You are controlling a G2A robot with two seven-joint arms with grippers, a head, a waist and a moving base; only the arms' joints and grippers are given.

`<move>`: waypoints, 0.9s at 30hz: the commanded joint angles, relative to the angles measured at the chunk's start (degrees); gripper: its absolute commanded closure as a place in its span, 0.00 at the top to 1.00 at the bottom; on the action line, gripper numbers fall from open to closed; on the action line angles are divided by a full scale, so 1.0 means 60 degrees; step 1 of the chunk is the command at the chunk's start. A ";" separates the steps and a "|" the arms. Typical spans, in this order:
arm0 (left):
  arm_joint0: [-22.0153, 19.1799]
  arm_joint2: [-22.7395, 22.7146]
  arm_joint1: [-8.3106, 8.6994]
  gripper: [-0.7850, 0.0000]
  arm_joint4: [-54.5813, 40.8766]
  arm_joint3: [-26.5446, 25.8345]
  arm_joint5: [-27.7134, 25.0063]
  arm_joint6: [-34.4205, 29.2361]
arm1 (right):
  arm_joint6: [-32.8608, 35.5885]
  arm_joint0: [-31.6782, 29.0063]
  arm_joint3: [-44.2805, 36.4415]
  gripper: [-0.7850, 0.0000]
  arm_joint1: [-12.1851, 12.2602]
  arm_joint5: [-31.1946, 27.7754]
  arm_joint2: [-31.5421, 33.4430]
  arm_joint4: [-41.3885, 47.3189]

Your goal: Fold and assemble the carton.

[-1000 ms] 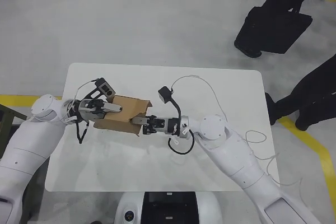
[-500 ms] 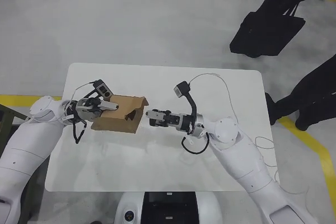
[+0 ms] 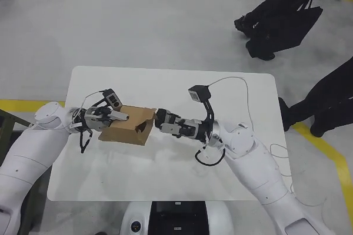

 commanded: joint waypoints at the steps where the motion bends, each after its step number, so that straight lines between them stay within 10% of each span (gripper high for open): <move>1: -0.0048 0.0061 -0.0006 0.00 -0.0027 0.0061 -0.0042 0.0000 | 0.0189 0.0009 -0.0039 1.00 0.0008 -0.0004 -0.0047 0.0138; 27: -0.0433 0.0334 -0.0055 0.00 -0.0242 0.0753 -0.0880 0.0000 | 0.0027 -0.0021 -0.0255 1.00 0.0099 0.0790 0.0094 0.0673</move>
